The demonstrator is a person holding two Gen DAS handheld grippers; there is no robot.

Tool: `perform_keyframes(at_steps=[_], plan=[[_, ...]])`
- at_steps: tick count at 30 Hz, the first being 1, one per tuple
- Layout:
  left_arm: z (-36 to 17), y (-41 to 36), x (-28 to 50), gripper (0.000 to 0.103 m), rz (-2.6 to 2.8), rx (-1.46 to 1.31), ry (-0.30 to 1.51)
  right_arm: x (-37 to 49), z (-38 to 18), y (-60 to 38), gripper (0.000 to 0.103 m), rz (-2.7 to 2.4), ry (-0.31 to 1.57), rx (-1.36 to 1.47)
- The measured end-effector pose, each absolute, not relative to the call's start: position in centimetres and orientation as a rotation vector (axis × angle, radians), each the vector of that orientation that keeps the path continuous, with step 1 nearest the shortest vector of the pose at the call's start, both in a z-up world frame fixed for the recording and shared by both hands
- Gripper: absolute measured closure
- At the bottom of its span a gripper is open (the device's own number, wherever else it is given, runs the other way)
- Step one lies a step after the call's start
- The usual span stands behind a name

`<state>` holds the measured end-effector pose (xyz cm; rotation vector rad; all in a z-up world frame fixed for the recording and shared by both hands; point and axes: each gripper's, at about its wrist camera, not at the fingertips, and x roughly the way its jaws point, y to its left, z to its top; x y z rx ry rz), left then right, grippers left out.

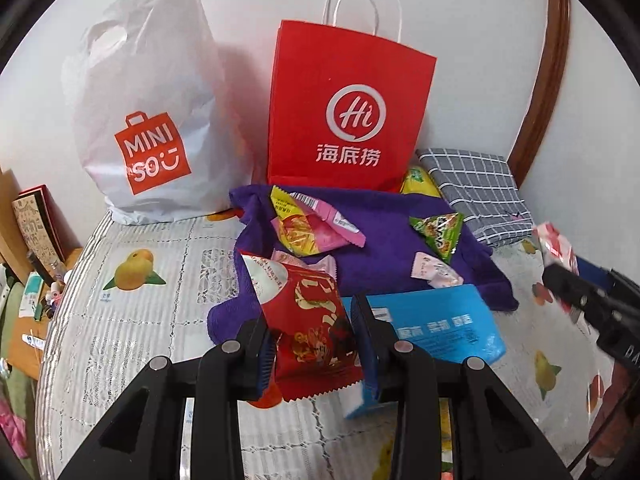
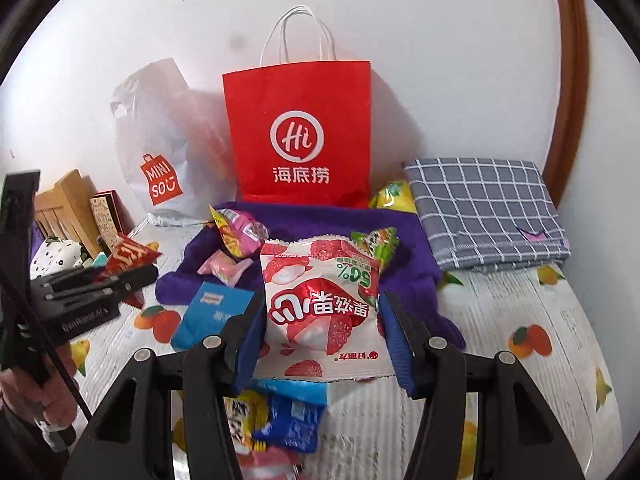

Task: Organize snacks
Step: 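Carry the strawberry packet and red packet over the purple towel with both tools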

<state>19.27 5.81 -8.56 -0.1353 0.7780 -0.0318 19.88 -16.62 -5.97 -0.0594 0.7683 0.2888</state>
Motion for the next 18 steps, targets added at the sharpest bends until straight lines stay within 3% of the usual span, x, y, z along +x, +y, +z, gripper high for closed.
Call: perform_keyframes(at_steps=[18], plan=[[-10.5,8.3,19.9,0.069,0.051,-0.186,0.77,26.1,-8.1,-12.9,0.048,0.344,0.757,-0.038]])
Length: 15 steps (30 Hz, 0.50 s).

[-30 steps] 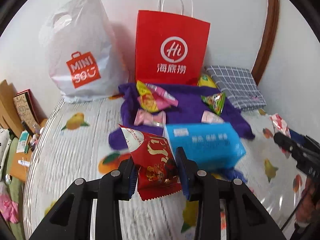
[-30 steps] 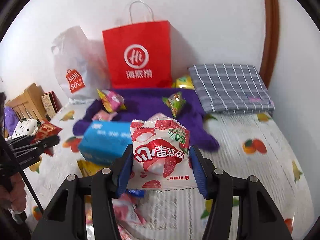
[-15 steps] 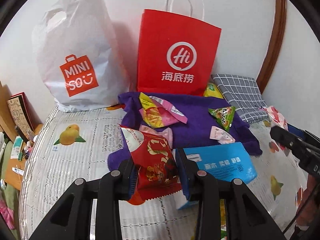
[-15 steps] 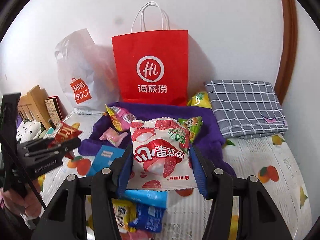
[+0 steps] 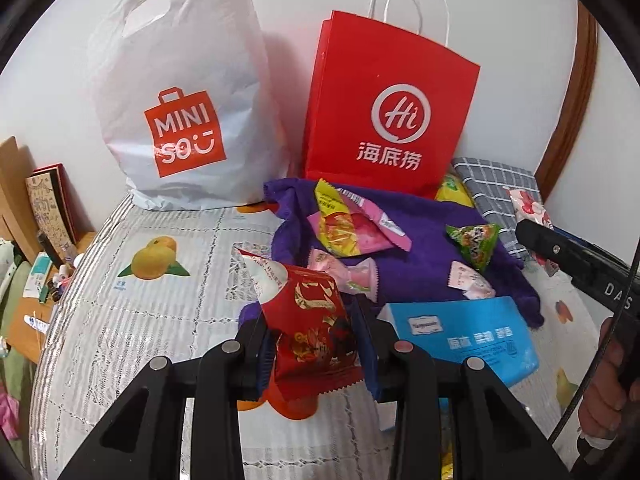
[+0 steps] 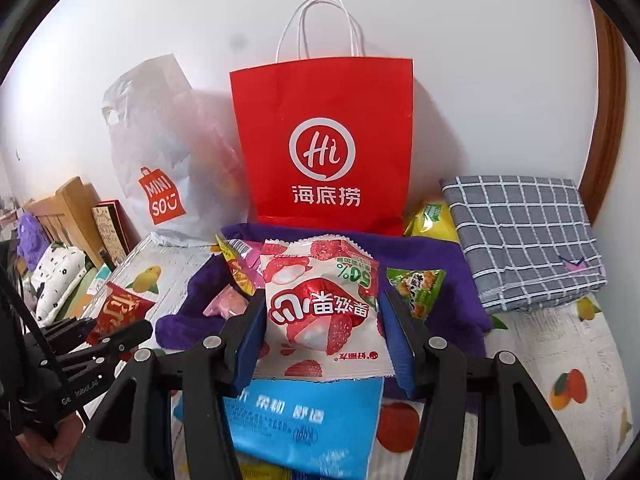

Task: Organize snacks
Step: 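Carry the strawberry packet and red packet over the purple towel with both tools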

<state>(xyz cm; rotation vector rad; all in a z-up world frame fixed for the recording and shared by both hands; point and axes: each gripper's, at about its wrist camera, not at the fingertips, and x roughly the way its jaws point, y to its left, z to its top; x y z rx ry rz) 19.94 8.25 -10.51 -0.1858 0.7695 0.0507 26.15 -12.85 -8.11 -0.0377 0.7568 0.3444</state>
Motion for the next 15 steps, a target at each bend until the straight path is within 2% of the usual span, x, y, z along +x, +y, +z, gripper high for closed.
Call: perform_keyframes(at_steps=[7,15], plan=[[-11.1,8.5,20.3,0.069,0.045,-0.204,0.783,26.6,-10.7,-13.1,0.048,0.313,0.783,-0.067],[-11.2,8.5,20.4,0.069,0.049,-0.204,0.783,27.0,-10.7,-14.7,0.048,0.268,0.783,-0.032]])
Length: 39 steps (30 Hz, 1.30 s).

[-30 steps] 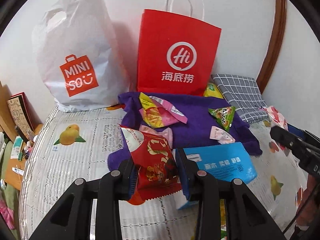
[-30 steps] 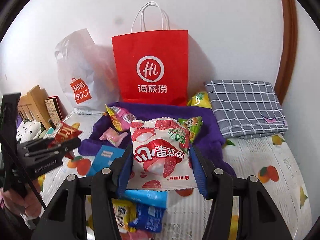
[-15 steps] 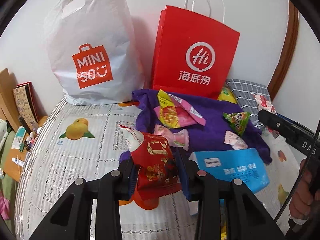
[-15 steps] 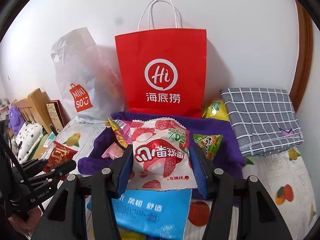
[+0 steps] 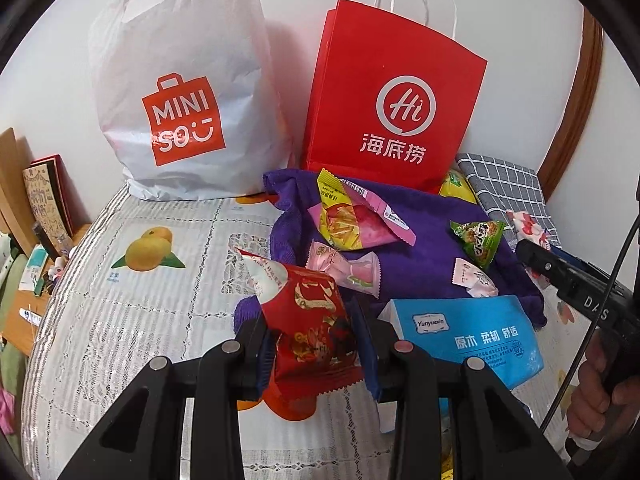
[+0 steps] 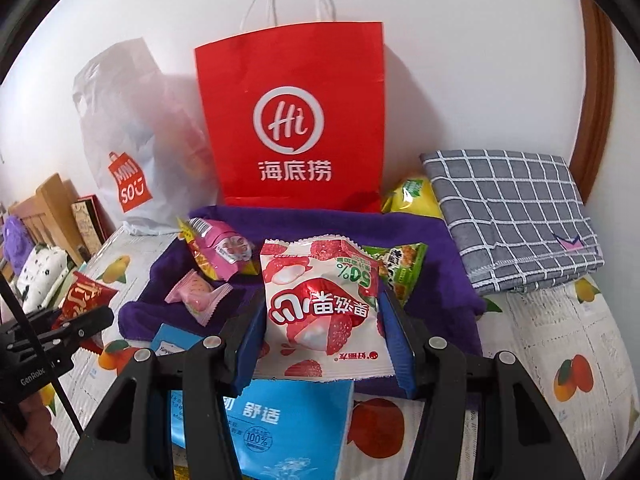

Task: Organize snacks
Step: 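Carry the strawberry packet and red packet over the purple towel with both tools, then open the right tool to drop the strawberry packet while the left tool releases the red packet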

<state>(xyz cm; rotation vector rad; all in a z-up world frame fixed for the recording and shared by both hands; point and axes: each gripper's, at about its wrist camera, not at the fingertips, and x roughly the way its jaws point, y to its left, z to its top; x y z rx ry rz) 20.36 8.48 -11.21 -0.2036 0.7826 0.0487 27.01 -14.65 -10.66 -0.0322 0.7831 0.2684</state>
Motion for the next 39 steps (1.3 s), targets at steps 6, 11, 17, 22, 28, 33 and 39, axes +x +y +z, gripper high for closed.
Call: perform_keyframes(at_steps=[6,11,17,22,28,33,39], plan=[[-11.3,8.9,20.4,0.069,0.056,-0.222,0.783,27.4,-10.5,-15.4,0.048,0.244,0.768,-0.022],[-11.4,9.1,20.5,0.069,0.052,-0.238,0.79,28.5,-11.9,-16.0,0.048,0.209,0.796,-0.006],[-11.2,9.2,20.3,0.069,0.047,-0.244,0.781,29.8,-13.2,-16.4,0.048,0.203,0.806,0.015],[-11.3,9.2,20.5,0.069,0.042,-0.248,0.79,31.1,-14.7,-16.5,0.048,0.19,0.852,0.013],[-11.4,9.1,20.5,0.069,0.033,-0.247,0.8,32.1,-16.2,-17.1,0.047,0.194,0.908,0.061],[-11.5,8.9,20.6,0.069,0.025,-0.243,0.803,32.2,-16.6,-17.1,0.047,0.199,0.923,0.074],[-11.8,8.8,20.8,0.069,0.019,-0.248,0.812,31.9,-16.2,-16.9,0.043,0.201,0.914,0.056]])
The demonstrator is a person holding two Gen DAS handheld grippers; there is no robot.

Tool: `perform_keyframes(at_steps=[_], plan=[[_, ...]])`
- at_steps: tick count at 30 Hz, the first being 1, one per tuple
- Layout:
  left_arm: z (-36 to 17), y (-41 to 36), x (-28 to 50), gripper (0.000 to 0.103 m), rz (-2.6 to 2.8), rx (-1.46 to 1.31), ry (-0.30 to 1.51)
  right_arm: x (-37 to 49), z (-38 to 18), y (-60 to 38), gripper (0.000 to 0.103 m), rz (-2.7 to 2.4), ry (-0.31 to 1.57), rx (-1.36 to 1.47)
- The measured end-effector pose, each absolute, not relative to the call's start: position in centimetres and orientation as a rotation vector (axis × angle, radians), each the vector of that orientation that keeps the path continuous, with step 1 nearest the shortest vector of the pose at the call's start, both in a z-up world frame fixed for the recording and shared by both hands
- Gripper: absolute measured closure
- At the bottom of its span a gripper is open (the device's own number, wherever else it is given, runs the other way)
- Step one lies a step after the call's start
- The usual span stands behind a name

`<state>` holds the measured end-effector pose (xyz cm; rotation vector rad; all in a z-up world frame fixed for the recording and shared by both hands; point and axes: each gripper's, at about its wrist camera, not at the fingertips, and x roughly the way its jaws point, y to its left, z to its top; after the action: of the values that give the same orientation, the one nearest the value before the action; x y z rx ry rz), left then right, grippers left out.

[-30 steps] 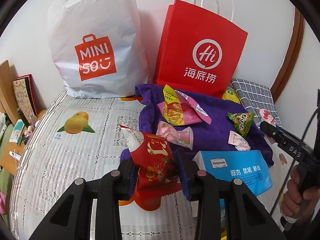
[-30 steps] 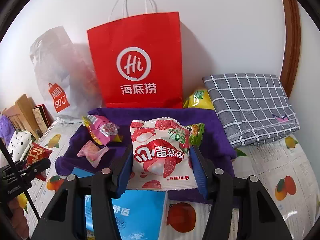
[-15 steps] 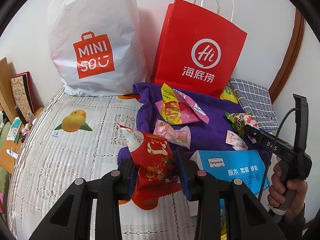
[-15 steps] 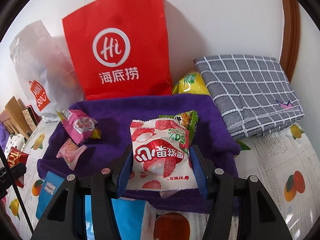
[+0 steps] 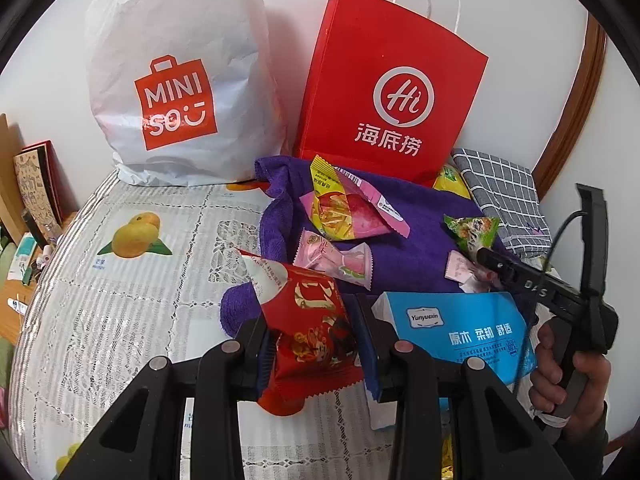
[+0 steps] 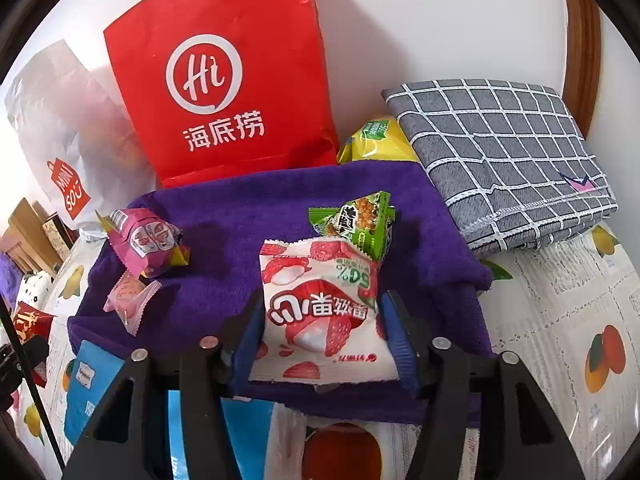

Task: Organize snacks
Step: 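Open the right tool to drop the strawberry packet while the left tool releases the red packet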

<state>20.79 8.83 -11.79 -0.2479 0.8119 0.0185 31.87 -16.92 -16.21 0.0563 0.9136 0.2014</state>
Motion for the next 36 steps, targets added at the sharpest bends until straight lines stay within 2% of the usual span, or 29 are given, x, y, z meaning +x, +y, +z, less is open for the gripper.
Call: perform_keyframes(at_steps=[8,19,26,36], plan=[[-12.2,8.9,21.0,0.069,0.025,-0.241,0.822,29.8,-13.2,-17.5,0.029,0.194,0.799,0.056],[-10.8,7.7,21.8,0.069,0.007,-0.233,0.829,27.7,-10.8,-17.5,0.028,0.178,0.736,-0.078],[-9.1,5.6,25.8,0.069,-0.047,-0.237,0.853,27.3,-10.0,-18.1,0.028,0.193,0.752,-0.062],[-11.7,3.7,30.4,0.069,-0.053,-0.207,0.923,27.1,-9.2,-18.8,0.028,0.182,0.749,-0.045]])
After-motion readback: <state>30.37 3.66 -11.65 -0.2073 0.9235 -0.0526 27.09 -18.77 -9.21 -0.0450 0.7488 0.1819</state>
